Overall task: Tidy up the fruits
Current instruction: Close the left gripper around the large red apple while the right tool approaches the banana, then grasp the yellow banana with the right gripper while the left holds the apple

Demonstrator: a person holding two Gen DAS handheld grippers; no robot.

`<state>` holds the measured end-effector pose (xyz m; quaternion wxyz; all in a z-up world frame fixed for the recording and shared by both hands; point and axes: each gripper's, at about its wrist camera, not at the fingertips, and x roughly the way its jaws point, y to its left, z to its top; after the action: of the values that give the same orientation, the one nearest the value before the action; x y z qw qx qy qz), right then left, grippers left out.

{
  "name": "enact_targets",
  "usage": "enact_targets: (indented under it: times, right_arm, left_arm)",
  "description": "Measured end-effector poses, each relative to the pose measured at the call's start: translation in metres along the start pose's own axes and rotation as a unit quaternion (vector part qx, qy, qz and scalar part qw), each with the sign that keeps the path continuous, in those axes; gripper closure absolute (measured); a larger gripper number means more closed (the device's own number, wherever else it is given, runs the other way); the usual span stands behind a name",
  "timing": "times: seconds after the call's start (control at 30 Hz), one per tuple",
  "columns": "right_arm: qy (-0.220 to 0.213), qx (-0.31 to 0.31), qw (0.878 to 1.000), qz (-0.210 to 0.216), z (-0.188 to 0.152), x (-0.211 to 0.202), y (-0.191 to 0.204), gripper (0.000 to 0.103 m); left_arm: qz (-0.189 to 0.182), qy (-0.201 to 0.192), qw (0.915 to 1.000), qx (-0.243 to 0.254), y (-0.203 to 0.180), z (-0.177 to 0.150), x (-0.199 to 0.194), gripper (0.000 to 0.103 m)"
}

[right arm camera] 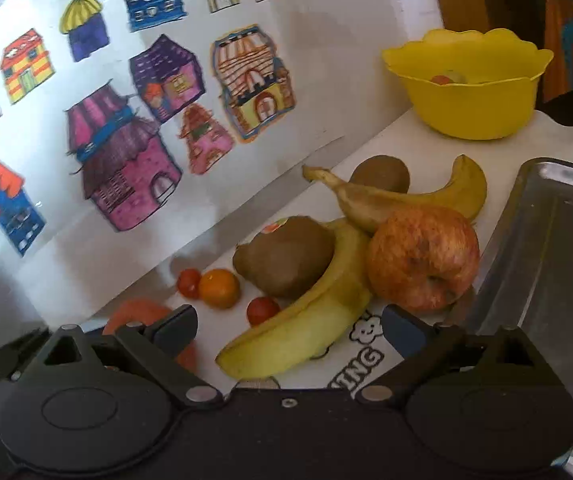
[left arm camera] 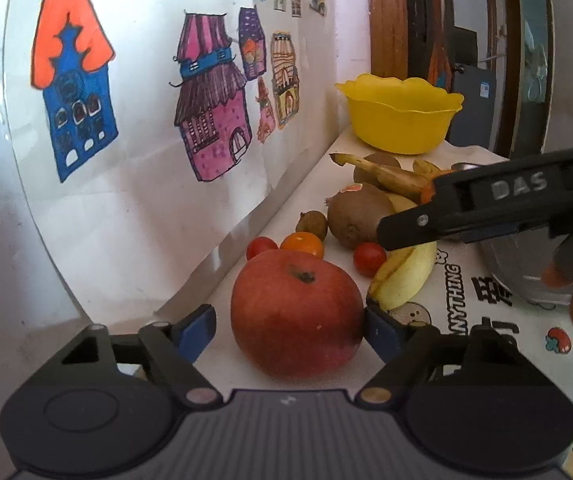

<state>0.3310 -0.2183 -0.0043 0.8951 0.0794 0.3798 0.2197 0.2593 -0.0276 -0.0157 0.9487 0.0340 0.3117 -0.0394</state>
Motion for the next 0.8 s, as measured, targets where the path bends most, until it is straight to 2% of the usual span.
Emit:
enact_targets:
  times: [0.07,0.13,0.33,0.43,0.57,0.63,0.67,0.77,0.8]
  right_arm:
    - [0.003,0.01,1.0,-0.012,0.001,0.005,0.002,0.006]
    - [0.004,0.023,0.999,-0.03,0.0,0.011,0.004,0.013]
    - [-0.016,0.093,0.993,-0.069,-0.008,0.012,-0.005,0.026]
    - [-0.022,0.092,0.991,-0.094,-0.008,0.012,-0.002,0.031]
    - [-0.016,0.069,0.99,-0.121,-0.002,0.02,0.008,0.028]
    - [-0.013,0.065,0.99,-0.122,-0.001,0.023,0.01,0.02]
    - [-0.008,0.061,0.991,-0.118,0.0,0.025,0.011,0.019]
    - [-0.006,0.065,0.992,-0.106,0.0,0.025,0.011,0.024]
    - [-0.007,0.065,0.993,-0.102,0.0,0.025,0.011,0.03]
  left_arm:
    - [-0.003,-0.002,1.0,-0.007,0.001,0.001,0.001,0.02]
    - [-0.003,-0.006,0.9999,-0.012,0.002,0.003,0.001,0.021]
    - [-0.02,-0.007,0.9995,-0.022,0.005,0.002,-0.002,0.028]
    - [-0.021,-0.008,0.9994,-0.027,0.006,0.002,-0.002,0.028]
    - [-0.024,-0.006,0.9991,-0.034,0.007,0.003,-0.001,0.027]
    - [-0.028,-0.007,0.9987,-0.042,0.009,0.003,-0.001,0.026]
    - [-0.03,-0.007,0.9985,-0.045,0.01,0.004,-0.001,0.027]
    - [-0.035,-0.007,0.9981,-0.051,0.012,0.003,-0.001,0.028]
    - [-0.035,-0.007,0.998,-0.052,0.012,0.003,-0.001,0.028]
